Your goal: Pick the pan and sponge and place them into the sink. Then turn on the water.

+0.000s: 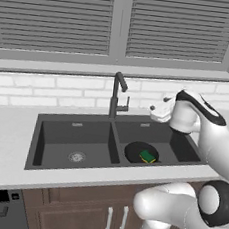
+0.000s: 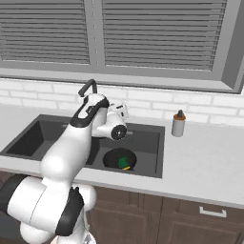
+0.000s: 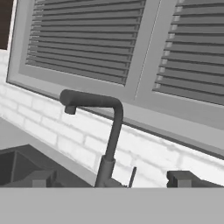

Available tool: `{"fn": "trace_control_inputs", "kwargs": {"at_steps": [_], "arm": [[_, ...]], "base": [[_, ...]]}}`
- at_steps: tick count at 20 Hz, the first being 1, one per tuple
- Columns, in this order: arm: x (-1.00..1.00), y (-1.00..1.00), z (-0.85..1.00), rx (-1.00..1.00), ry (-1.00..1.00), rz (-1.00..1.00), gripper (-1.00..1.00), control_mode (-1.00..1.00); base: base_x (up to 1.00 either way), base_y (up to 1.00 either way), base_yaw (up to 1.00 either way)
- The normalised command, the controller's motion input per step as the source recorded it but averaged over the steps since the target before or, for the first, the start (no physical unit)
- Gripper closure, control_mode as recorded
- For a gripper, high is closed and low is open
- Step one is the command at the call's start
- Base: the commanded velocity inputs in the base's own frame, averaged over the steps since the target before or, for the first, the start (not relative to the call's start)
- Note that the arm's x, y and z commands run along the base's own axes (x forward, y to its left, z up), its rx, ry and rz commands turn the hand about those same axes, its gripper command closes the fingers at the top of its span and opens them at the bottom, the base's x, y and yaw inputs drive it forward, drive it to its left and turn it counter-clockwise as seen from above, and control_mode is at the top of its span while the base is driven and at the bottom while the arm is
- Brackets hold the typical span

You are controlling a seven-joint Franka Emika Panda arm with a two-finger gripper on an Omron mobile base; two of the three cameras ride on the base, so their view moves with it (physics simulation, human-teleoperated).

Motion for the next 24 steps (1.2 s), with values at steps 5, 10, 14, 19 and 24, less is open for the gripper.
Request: {"fn": "trace_control_inputs", "kwargs": {"at_steps": [5,10,14,19,24], "arm": [[0.04,0.05,-0.01,0.12,-0.09,0.10,-1.00,-1.00],[0.14,0.14,-0.05,0.03,-0.02,0.02,-1.00,-1.00],[0.31,0.13,-0.14,0.00,0.00,0.00,-1.00,-1.00],[0.37,0.07,-0.14,0.00,0.00,0.00,-1.00,-1.00],[0.44,0.10,-0.16,0.00,0.01,0.00,-1.00,-1.00]], "base": [[0.00,0.00,0.00],[0.00,0.00,0.00],[0.00,0.00,0.00],[0.00,0.00,0.00],[0.00,0.00,0.00]]}}
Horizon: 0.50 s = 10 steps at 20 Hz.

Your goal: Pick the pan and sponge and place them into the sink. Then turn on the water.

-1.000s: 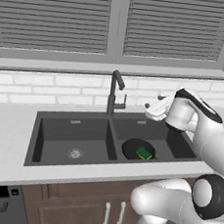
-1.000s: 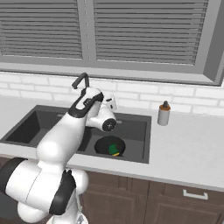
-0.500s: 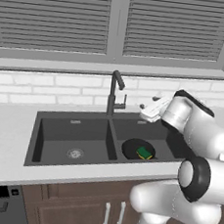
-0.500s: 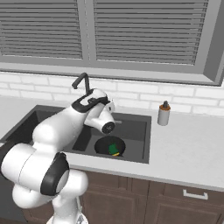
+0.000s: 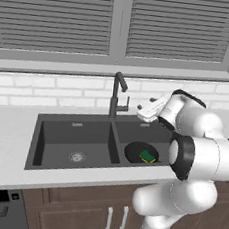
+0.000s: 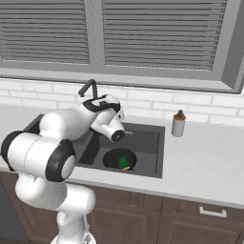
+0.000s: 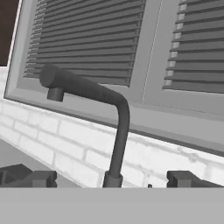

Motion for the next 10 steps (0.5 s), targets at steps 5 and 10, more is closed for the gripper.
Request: {"fn": "trace_control_inputs", "kwargs": {"at_steps": [5,10], "arm": [[0.47,0.08,-0.17,0.00,0.01,0.00,-1.00,-1.00],[0.57,0.06,-0.18,0.00,0.03,0.00,-1.00,-1.00]], "base": [[0.00,0.00,0.00],[0.00,0.00,0.00]]}}
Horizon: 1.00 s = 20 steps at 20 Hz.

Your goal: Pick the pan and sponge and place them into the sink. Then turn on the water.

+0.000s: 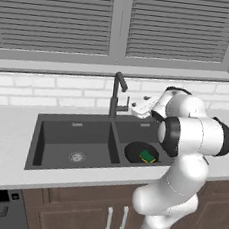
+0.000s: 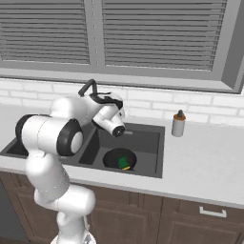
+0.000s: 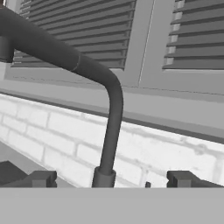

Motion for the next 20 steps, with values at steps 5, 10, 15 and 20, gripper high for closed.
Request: {"fn": "trace_control_inputs", "kwargs": {"at_steps": [5,10,15,20], "arm": [[0.51,0.01,-0.23,0.03,0.01,0.00,-1.00,-1.00],[0.44,0.00,-0.26,0.07,0.00,0.01,-1.00,-1.00],[0.40,0.00,-0.35,0.05,0.00,0.00,-1.00,-1.00],[0.44,0.00,-0.27,0.02,0.02,0.00,-1.00,-1.00]], "base": [[0.00,0.00,0.00],[0.00,0.00,0.00],[0.00,0.00,0.00],[0.00,0.00,0.00]]}}
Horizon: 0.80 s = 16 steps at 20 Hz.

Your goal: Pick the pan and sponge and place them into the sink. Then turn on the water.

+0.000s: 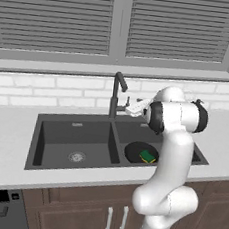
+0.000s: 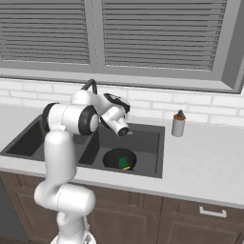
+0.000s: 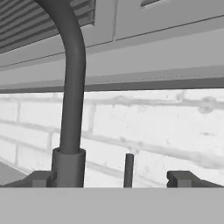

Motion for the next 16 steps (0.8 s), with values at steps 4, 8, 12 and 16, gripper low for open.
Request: {"fn": "trace_control_inputs", "kwargs": {"at_steps": [4,8,12,16], "arm": [[0.50,0.00,-0.14,0.00,0.02,0.00,-1.00,-1.00],[0.60,0.02,-0.06,0.00,0.09,0.00,-1.00,-1.00],[0.58,0.01,-0.02,0.00,0.08,0.00,-1.00,-1.00],[0.51,0.02,-0.06,0.00,0.07,0.00,-1.00,-1.00]], "base": [[0.00,0.00,0.00],[0.00,0.00,0.00],[0.00,0.00,0.00],[0.00,0.00,0.00]]}}
